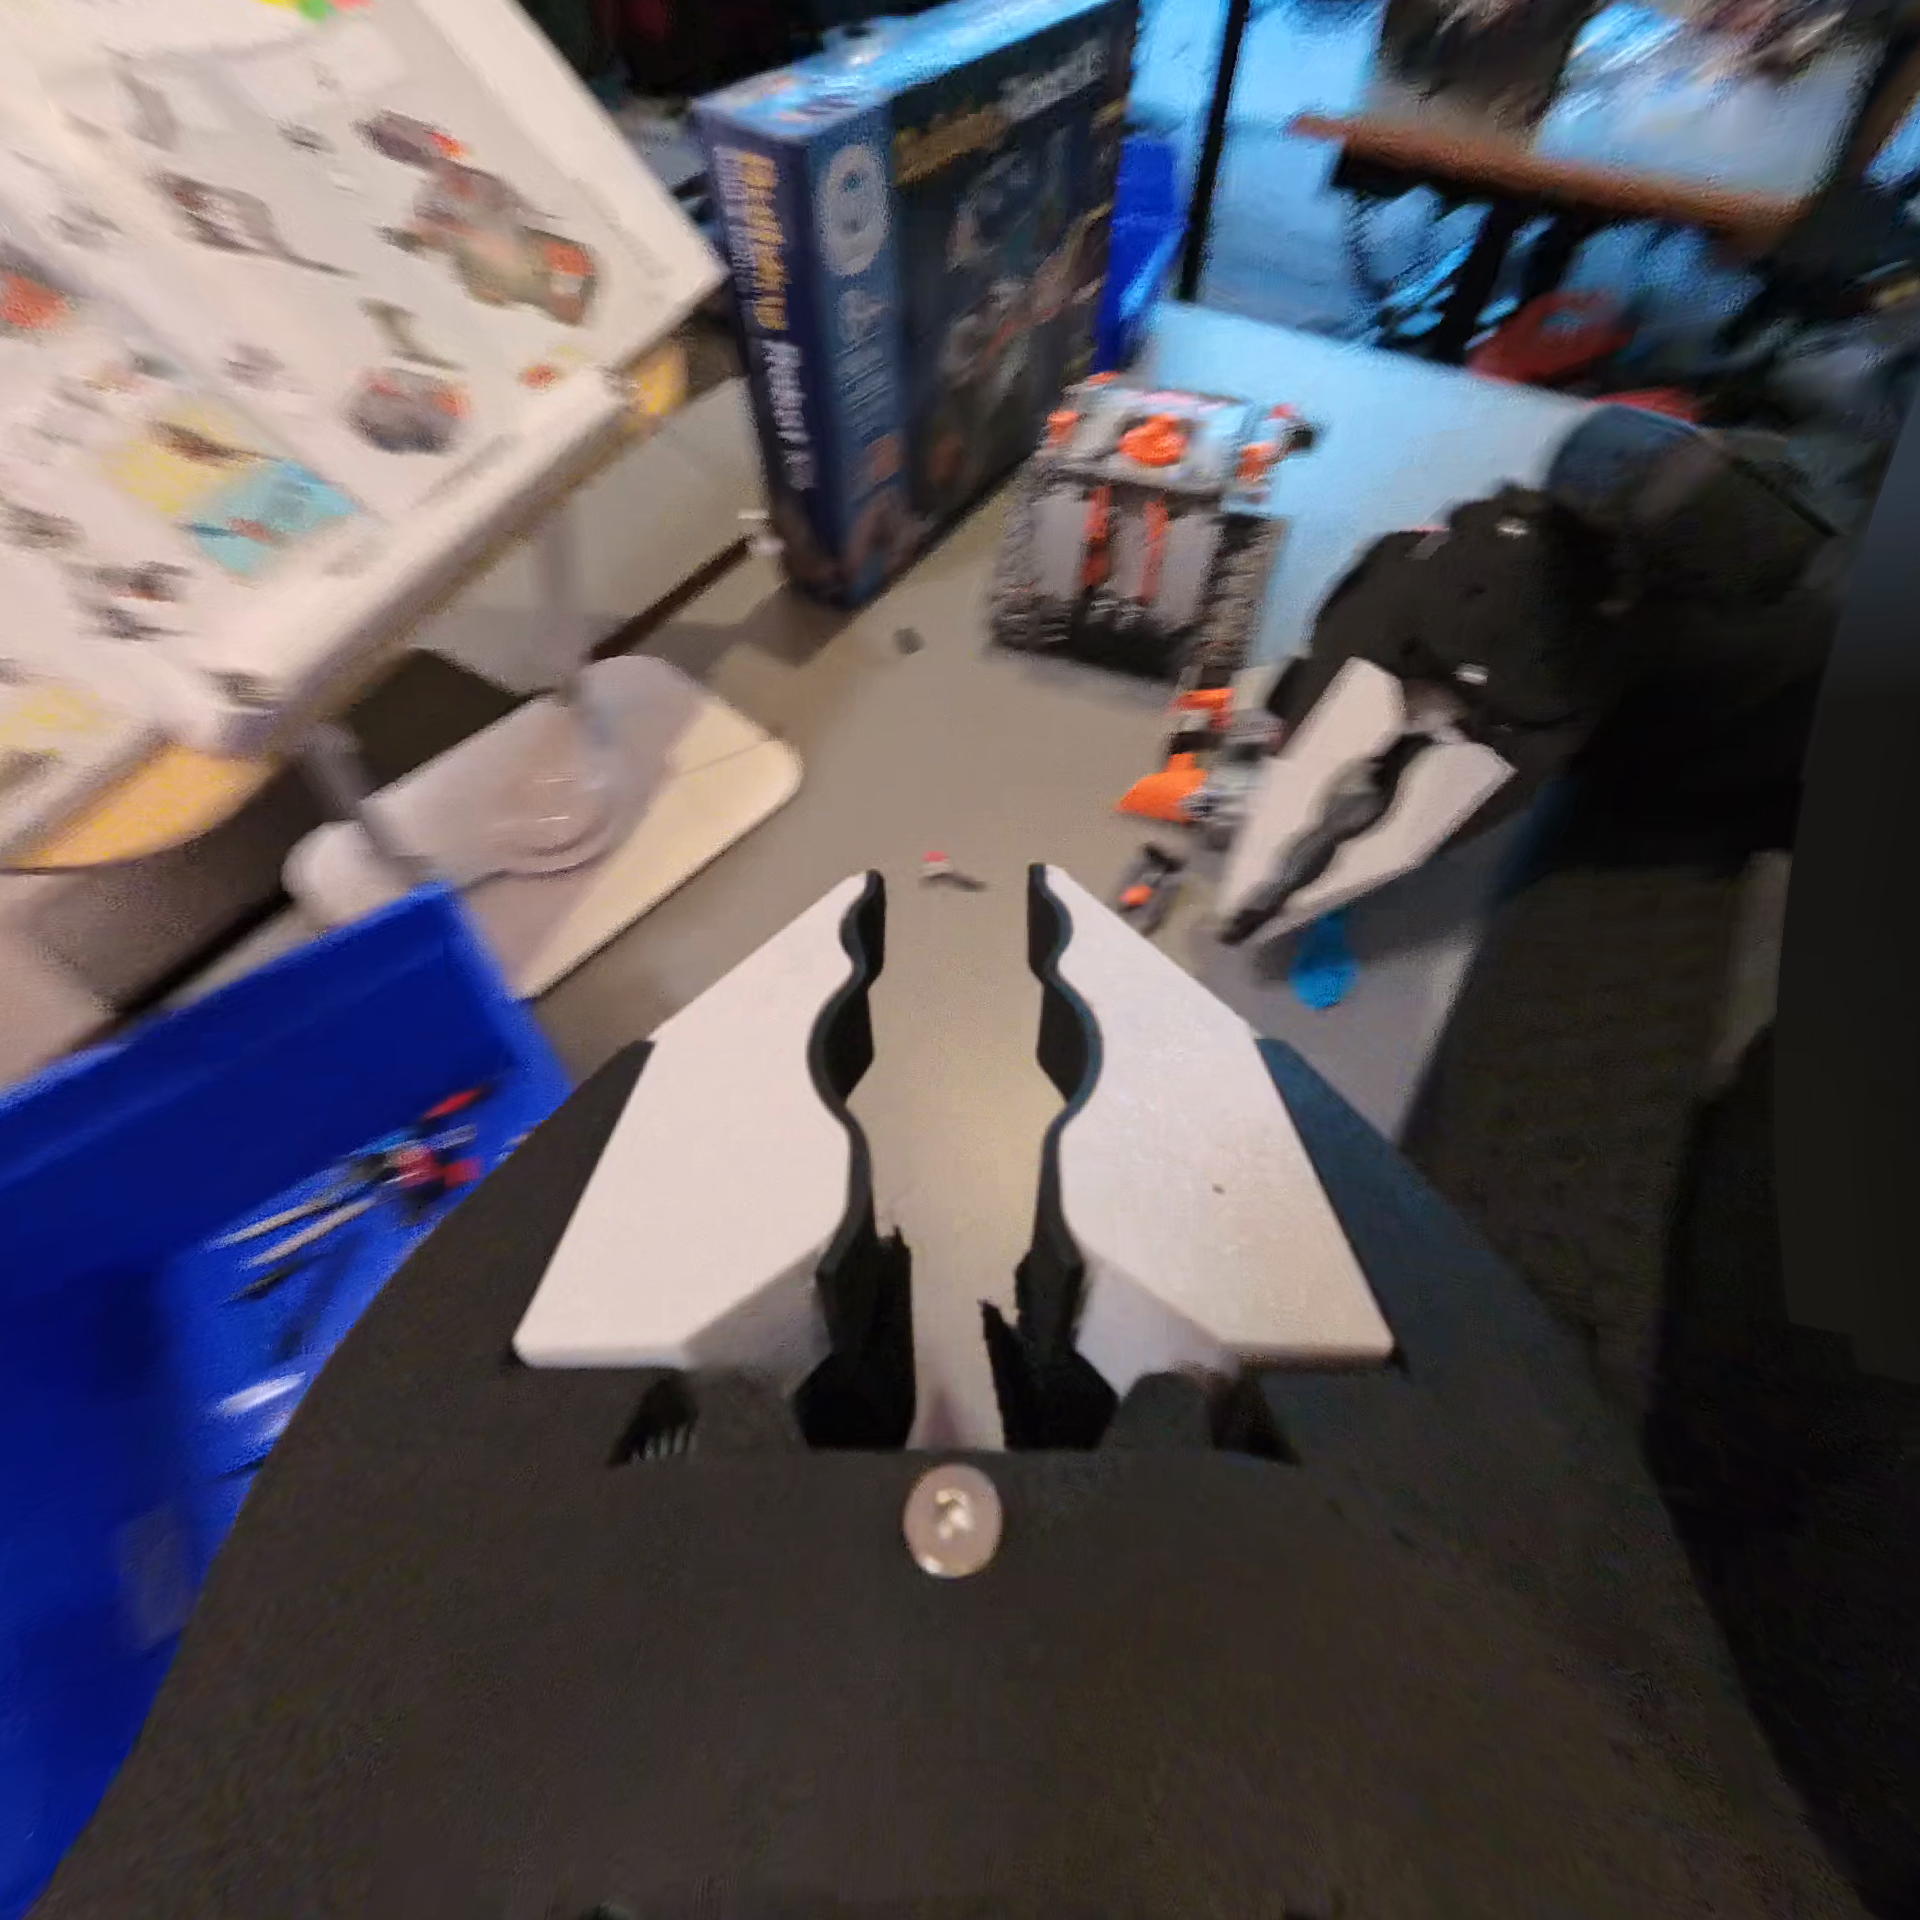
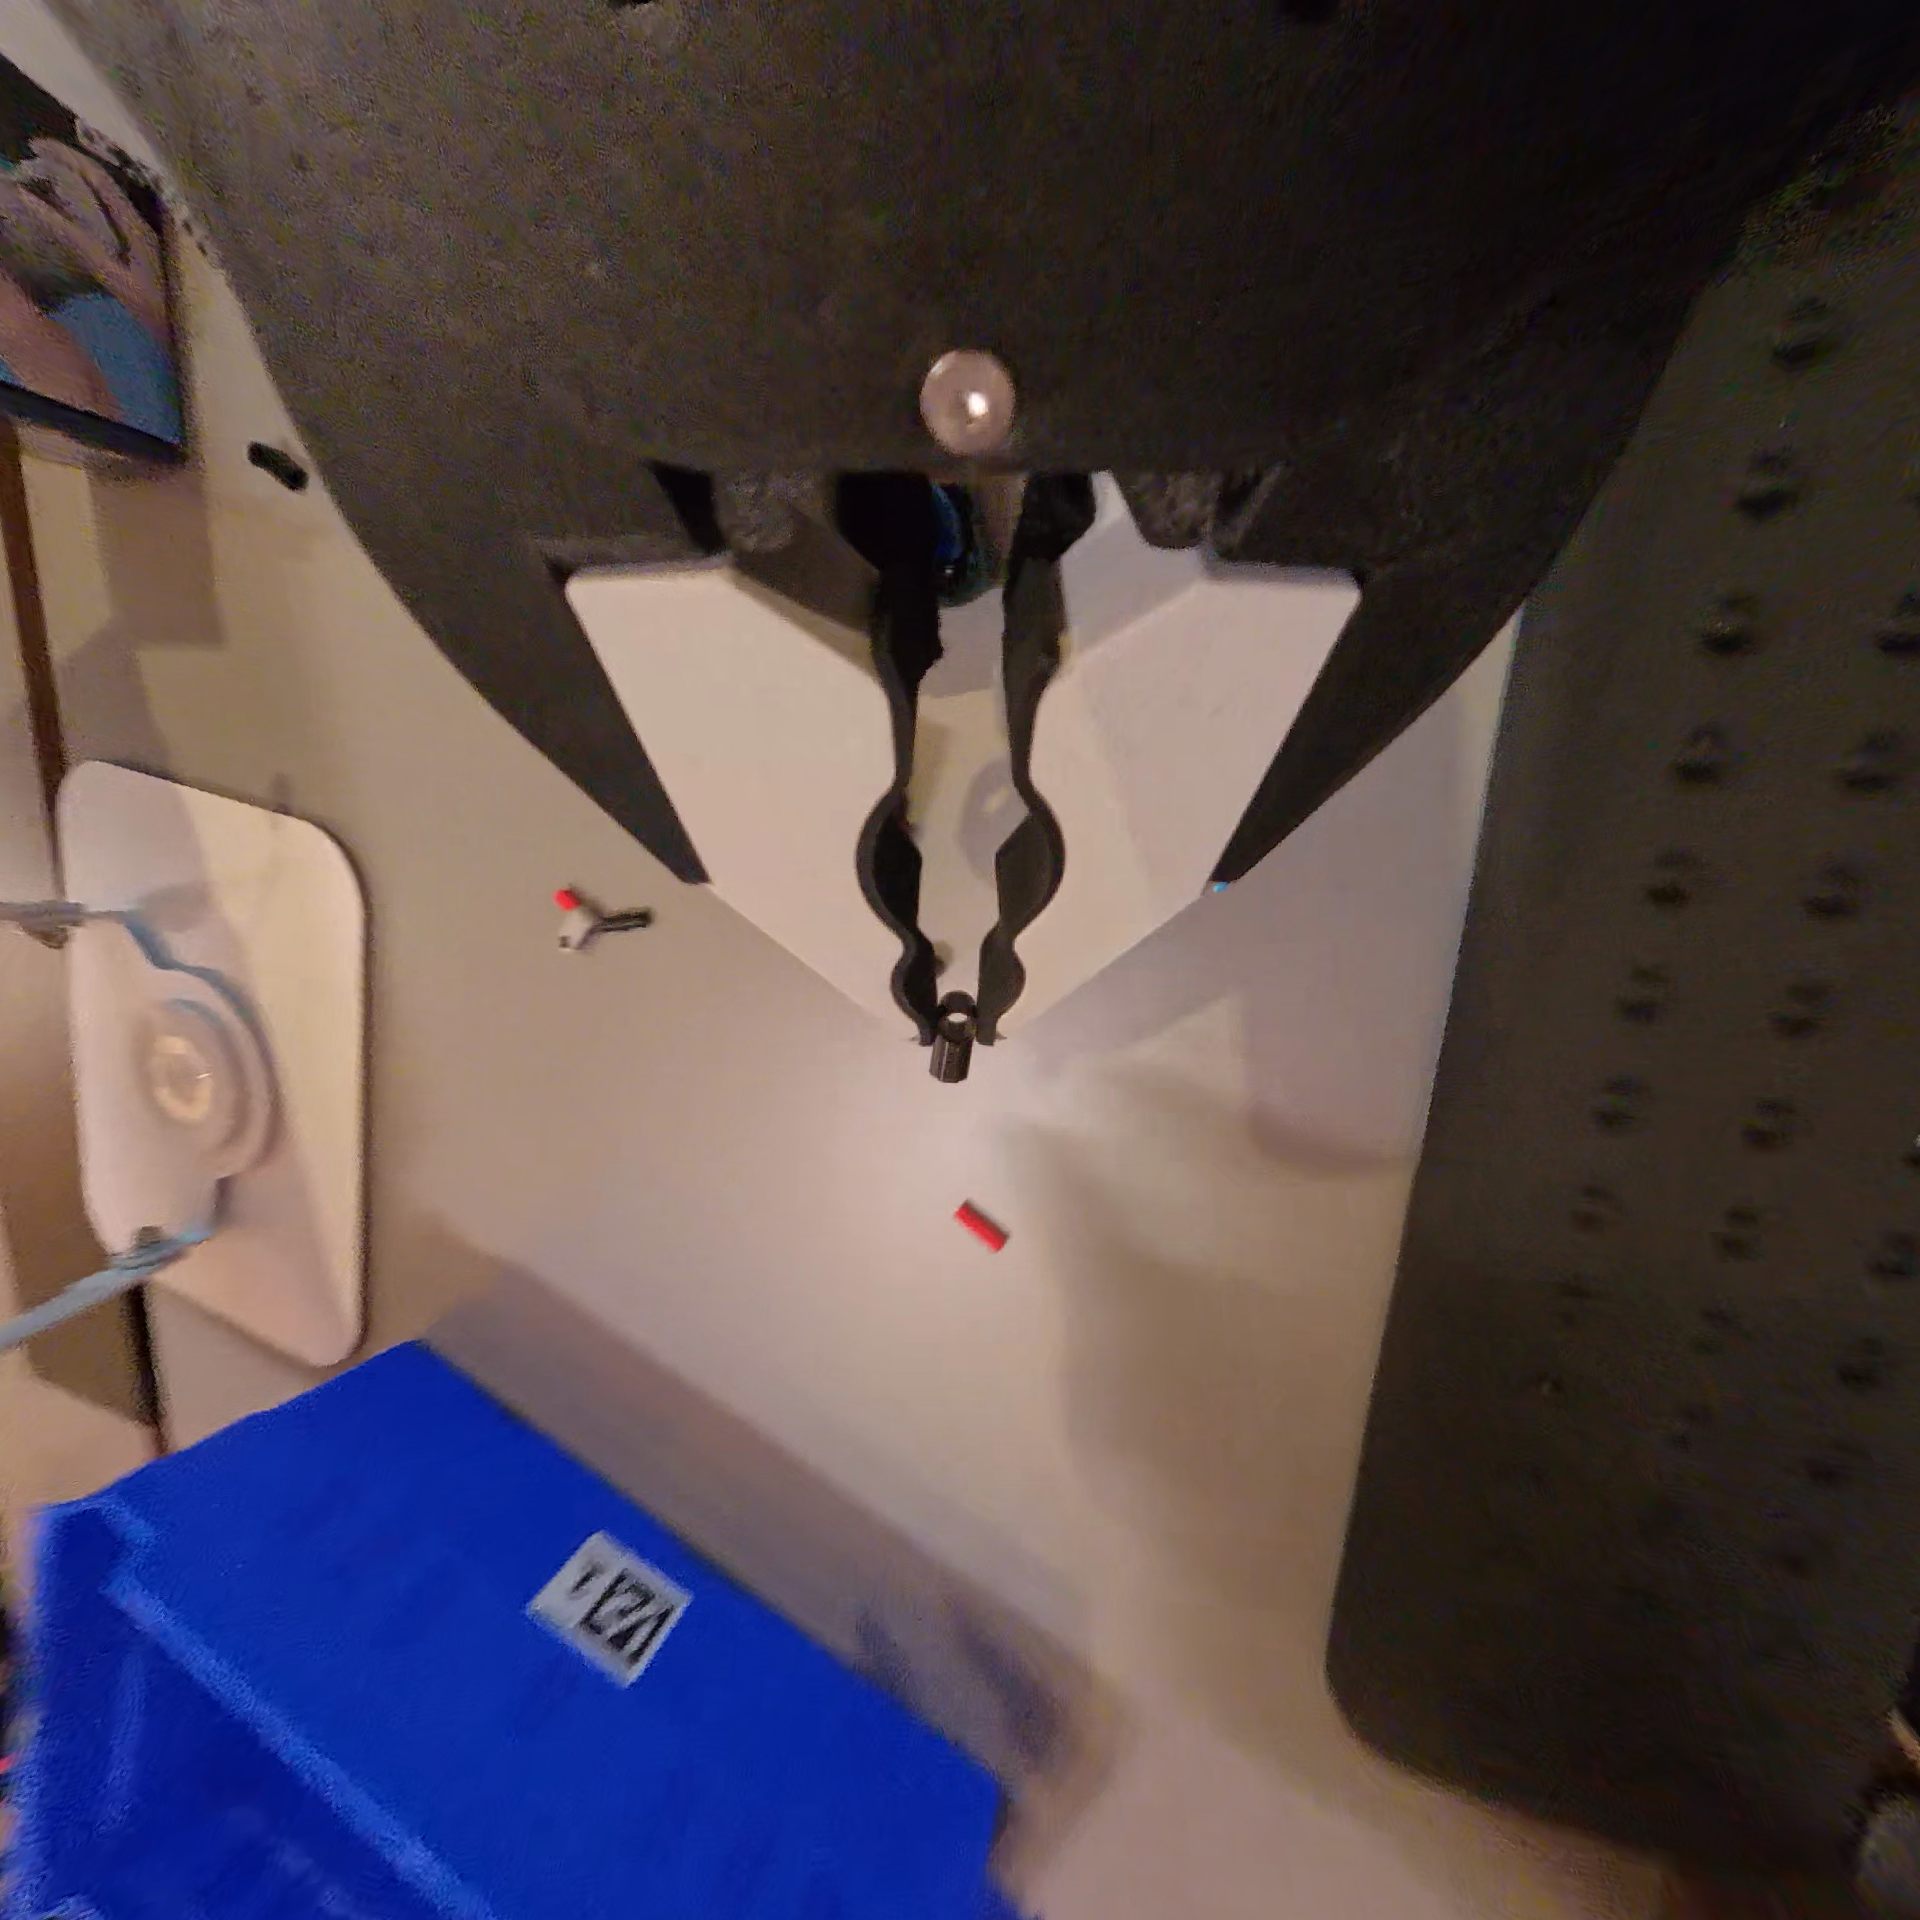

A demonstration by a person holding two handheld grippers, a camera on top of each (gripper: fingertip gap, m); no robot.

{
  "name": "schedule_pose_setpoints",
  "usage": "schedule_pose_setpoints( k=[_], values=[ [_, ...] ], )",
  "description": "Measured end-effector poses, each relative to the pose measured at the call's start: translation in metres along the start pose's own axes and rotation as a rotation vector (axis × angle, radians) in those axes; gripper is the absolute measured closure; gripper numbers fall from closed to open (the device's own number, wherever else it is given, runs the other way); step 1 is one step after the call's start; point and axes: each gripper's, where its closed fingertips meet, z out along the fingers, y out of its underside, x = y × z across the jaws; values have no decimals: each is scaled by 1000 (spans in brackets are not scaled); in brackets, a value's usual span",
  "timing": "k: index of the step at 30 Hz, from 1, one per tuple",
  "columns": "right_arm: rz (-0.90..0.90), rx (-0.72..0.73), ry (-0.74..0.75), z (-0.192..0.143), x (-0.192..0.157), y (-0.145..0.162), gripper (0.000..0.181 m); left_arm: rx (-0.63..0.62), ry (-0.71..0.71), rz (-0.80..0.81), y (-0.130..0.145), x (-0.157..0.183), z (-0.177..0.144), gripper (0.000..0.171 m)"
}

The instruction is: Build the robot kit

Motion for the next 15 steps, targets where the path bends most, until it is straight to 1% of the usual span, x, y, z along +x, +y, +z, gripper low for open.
schedule_pose_setpoints(
  k=[2, 3, 5, 6, 7, 9, 12, 15],
  values=[
    [-51, -97, 0, 10, -6, 12, 175, -56, -127, 70, -9, -31, -18, 146],
    [-73, -136, 9, 14, -6, 18, 175, -106, -165, 102, -6, -44, -24, 146],
    [-95, -169, 13, 20, -8, 23, 175, -221, -239, 105, 8, -74, -34, 146],
    [-100, -178, 14, 21, -8, 24, 175, -249, -251, 100, 14, -85, -37, 146],
    [-104, -185, 10, 23, -9, 25, 175, -283, -230, 85, 22, -92, -38, 146],
    [-101, -190, 4, 26, -10, 27, 175, -340, -239, 49, 39, -115, -41, 146],
    [-100, -198, -1, 30, -10, 31, 175, -437, -215, 19, 66, -142, -40, 146],
    [-120, -194, -25, 33, -14, 33, 175, -528, -156, -10, 90, -155, -33, 147]
  ],
)
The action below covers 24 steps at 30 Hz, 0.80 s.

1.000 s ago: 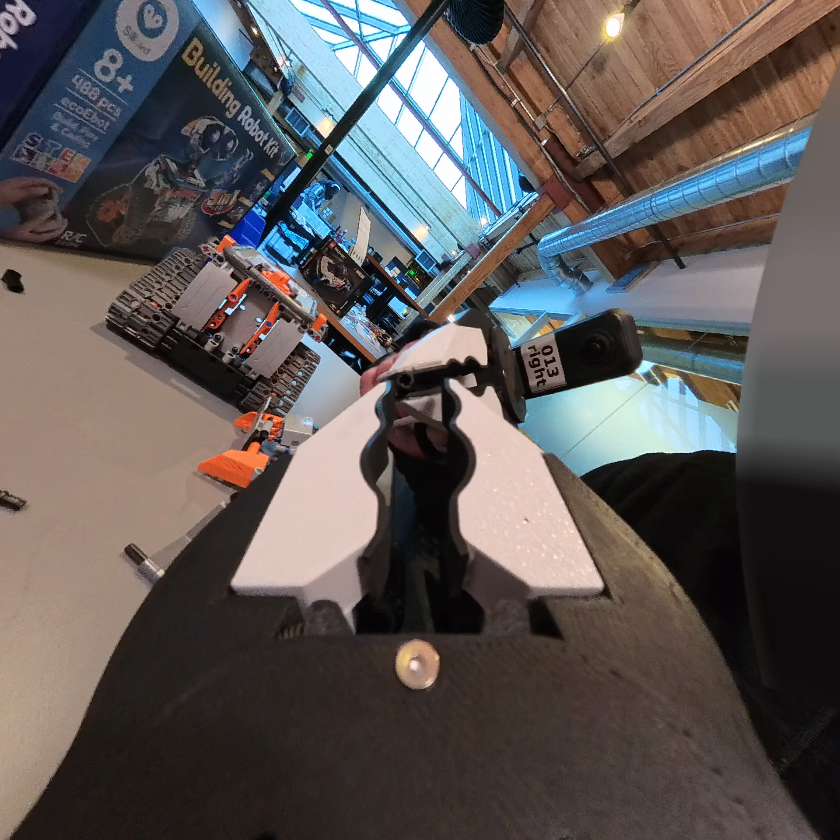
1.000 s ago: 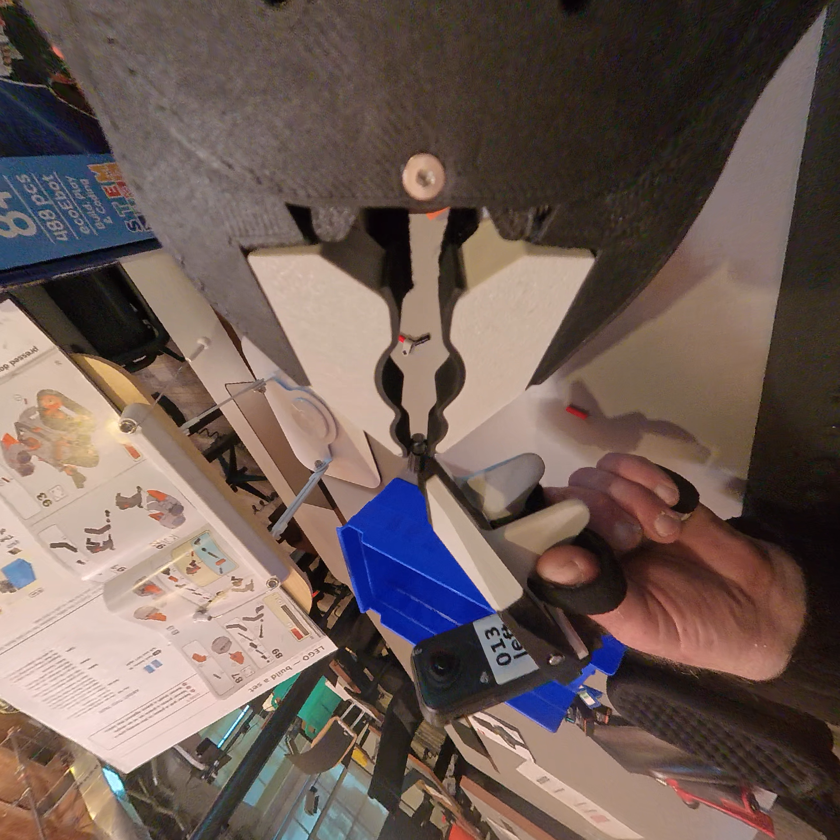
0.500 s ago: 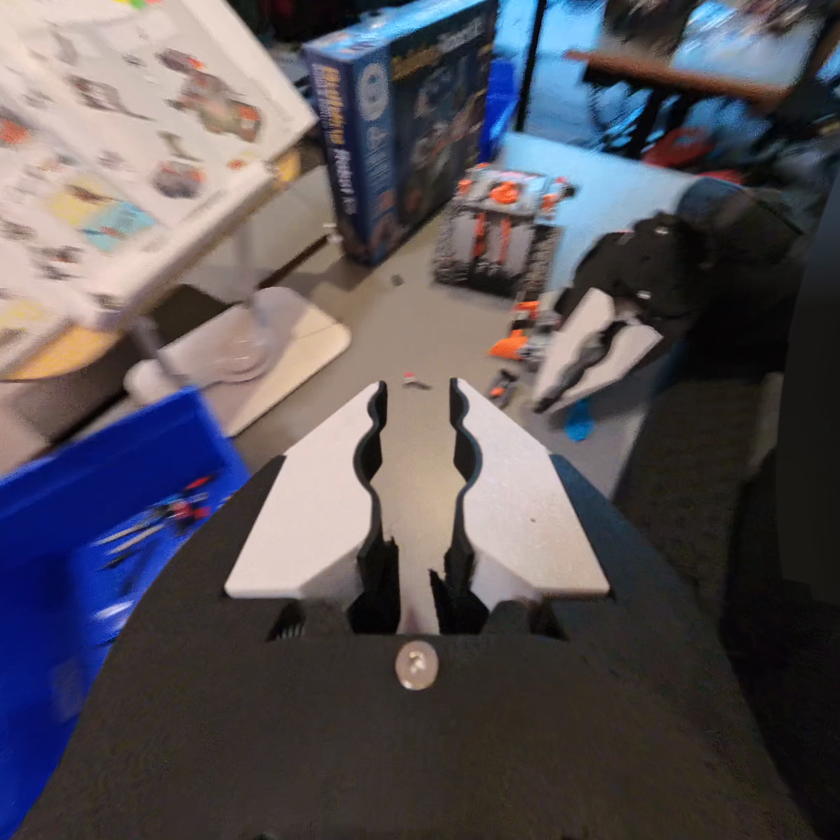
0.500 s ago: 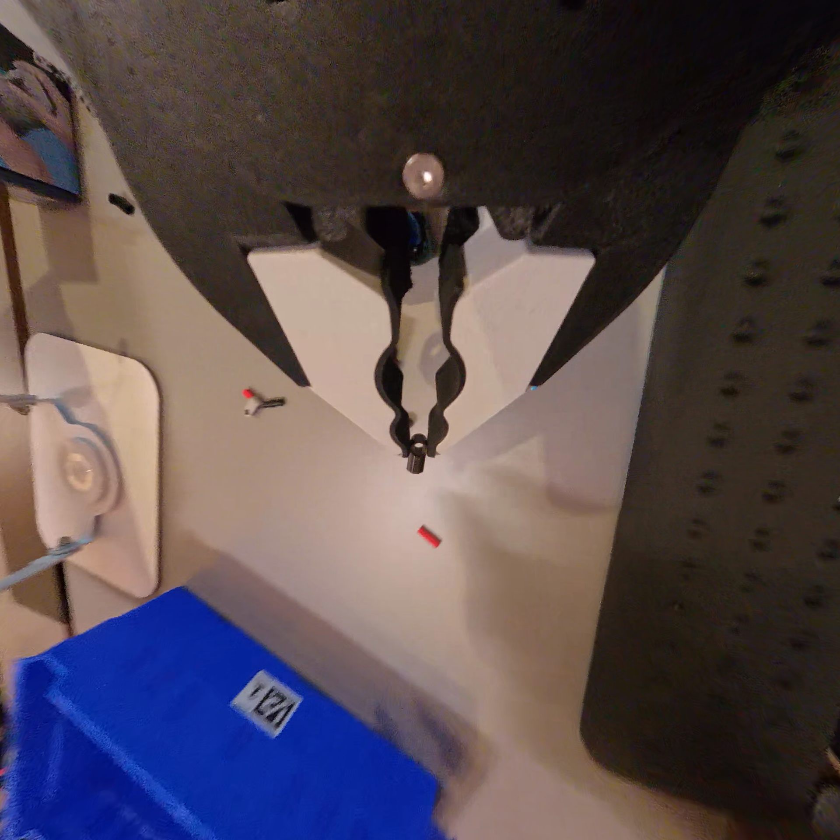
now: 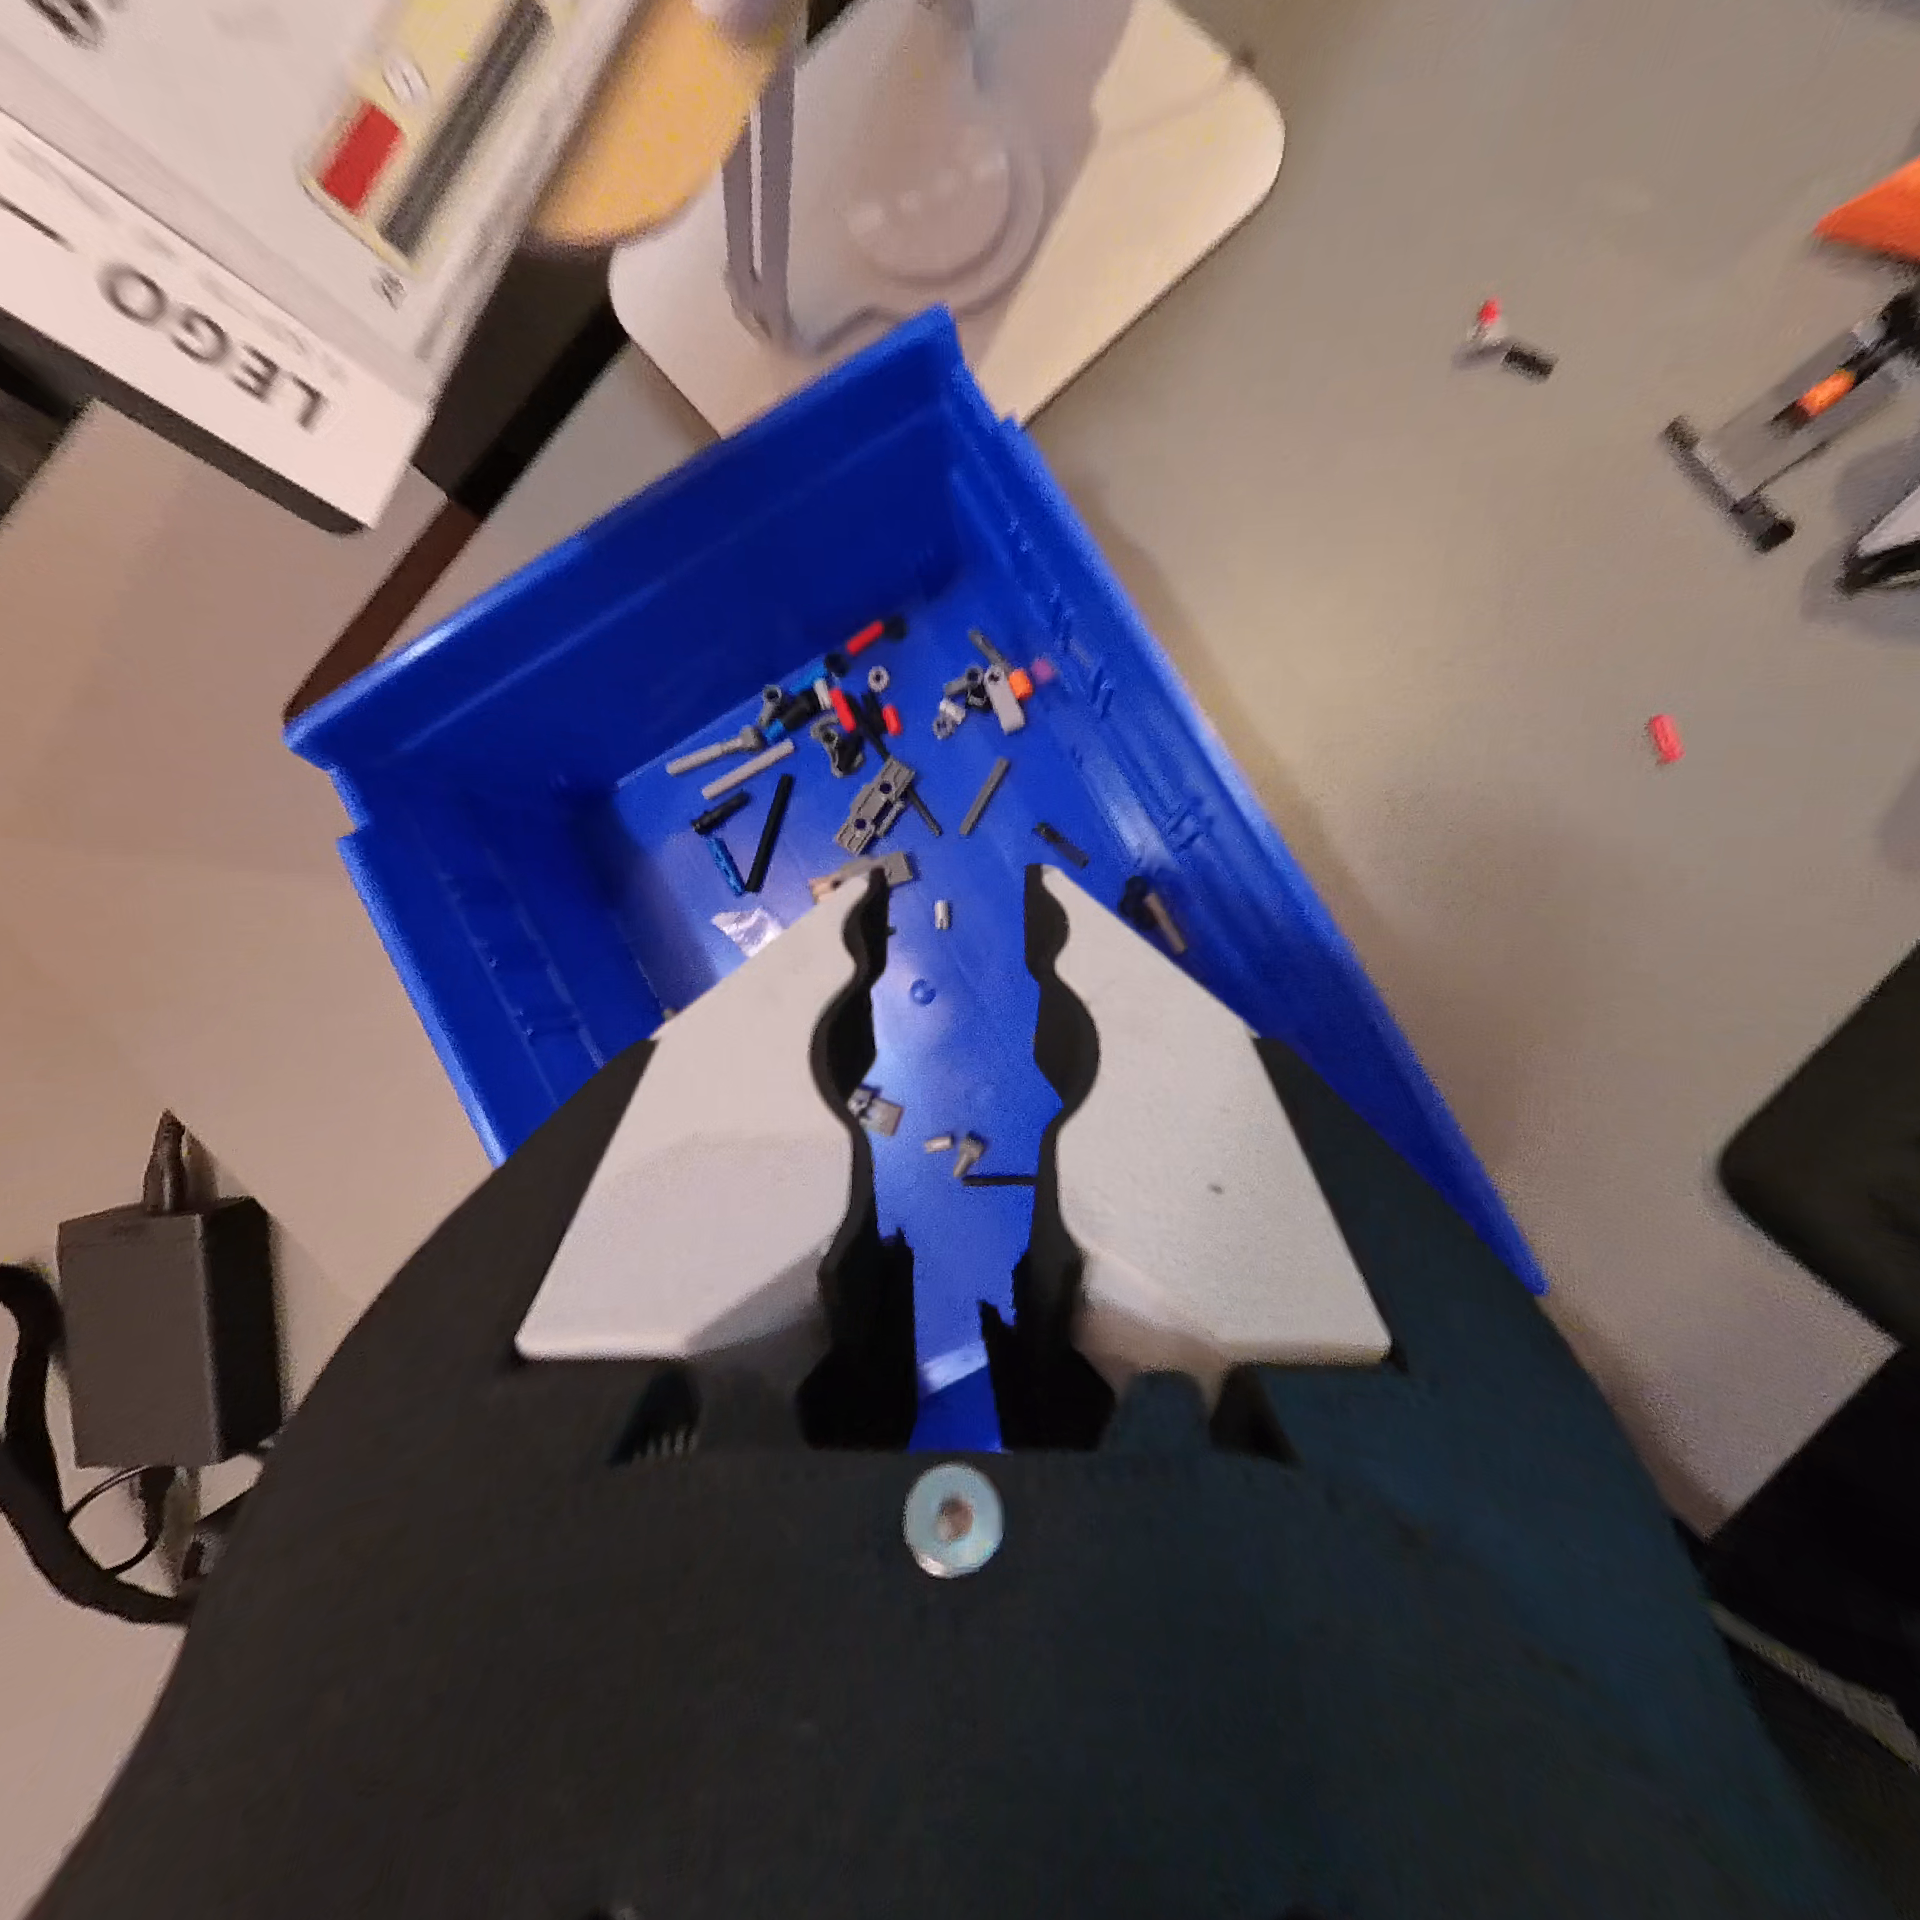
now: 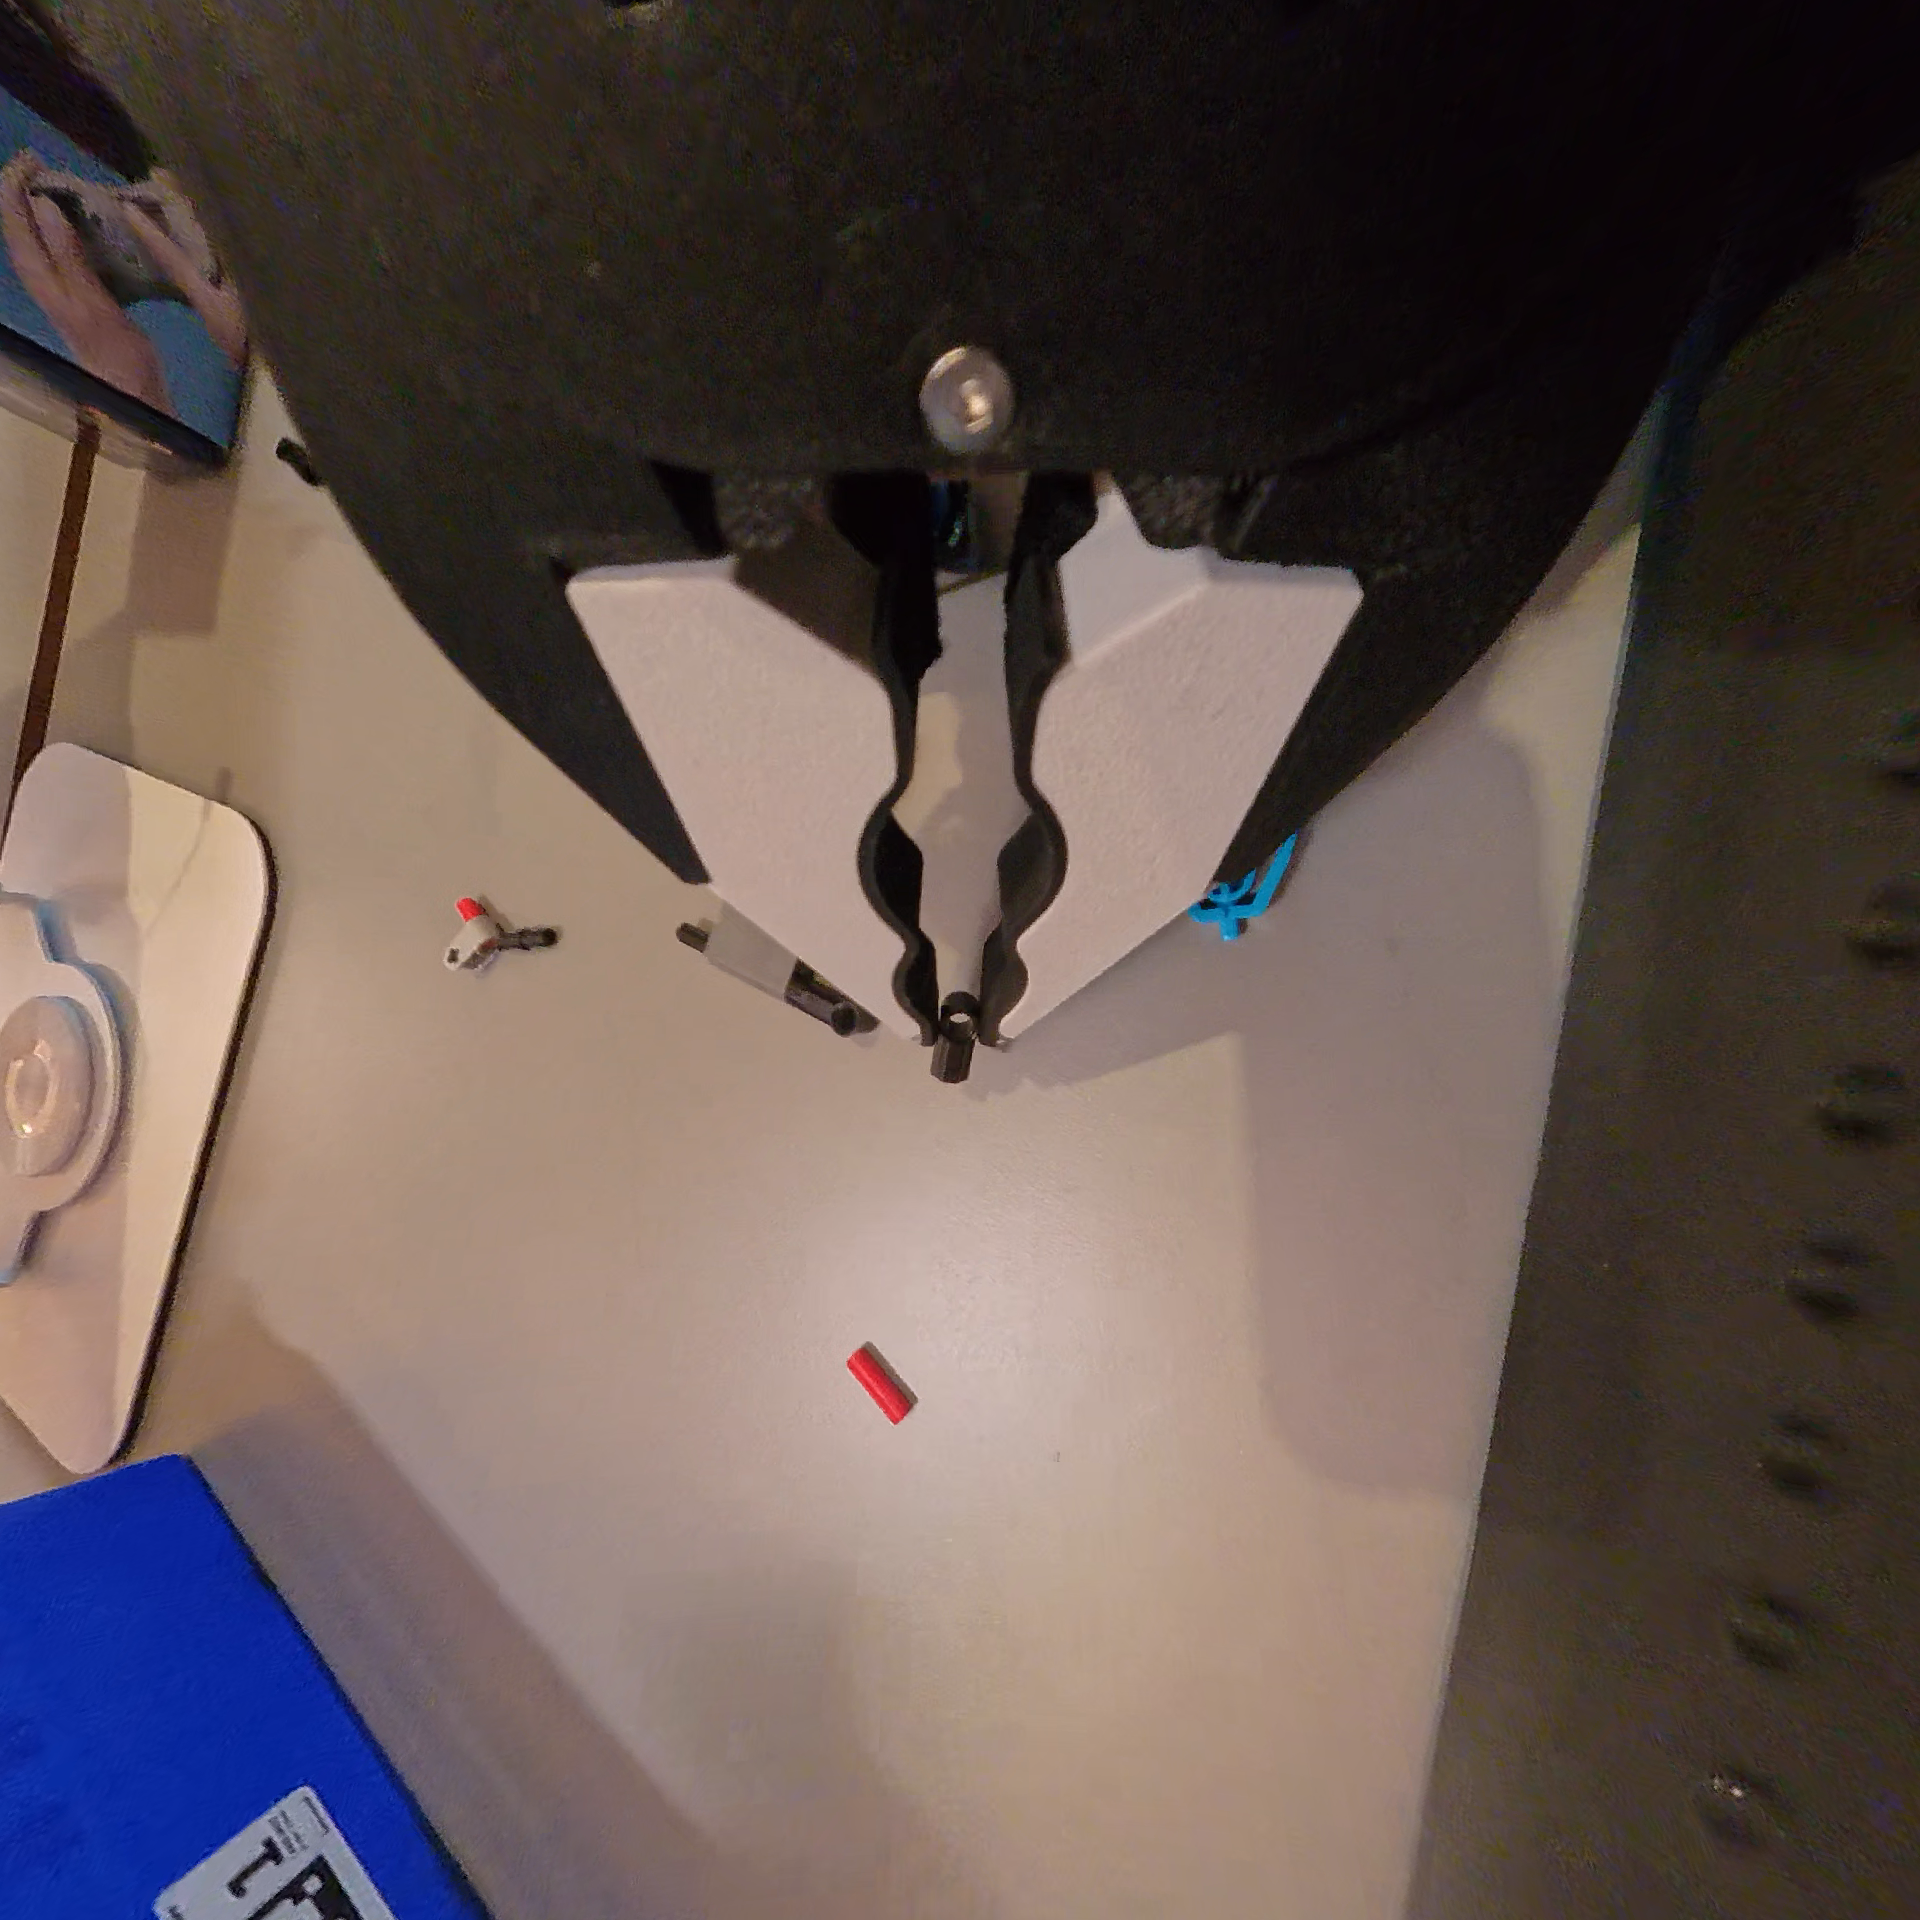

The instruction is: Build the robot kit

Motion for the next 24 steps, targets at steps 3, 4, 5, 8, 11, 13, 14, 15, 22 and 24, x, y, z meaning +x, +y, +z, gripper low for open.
schedule_pose_setpoints(
  k=[3, 4, 5, 8, 11, 13, 14, 15, 22, 24],
  values=[
    [-15, 8, -28, 4, -5, 0, 175, -132, 30, 47, 23, -12, 24, 147],
    [-9, 3, -30, 5, -4, 1, 176, -171, 10, 70, 29, -20, 32, 147],
    [-3, 5, -30, 6, -3, 2, 176, -207, 6, 83, 35, -25, 40, 147],
    [7, 5, -25, 6, 0, 4, 176, -303, 112, 161, 56, -19, 60, 148],
    [11, 8, -23, 6, 3, 5, 176, -428, 204, 267, 85, -11, 71, 146],
    [18, 10, -20, 6, 5, 7, 176, -461, 300, 324, 101, 1, 70, 146],
    [24, 9, -18, 6, 6, 8, 176, -473, 306, 340, 106, 1, 71, 146],
    [30, 8, -17, 6, 7, 9, 176, -474, 291, 351, 107, -2, 72, 146],
    [74, 10, -19, 8, 14, 13, 176, -510, 429, 496, 128, 26, 58, 147],
    [76, 7, -14, 9, 15, 12, 175, -488, 459, 514, 127, 35, 57, 147]
  ],
)
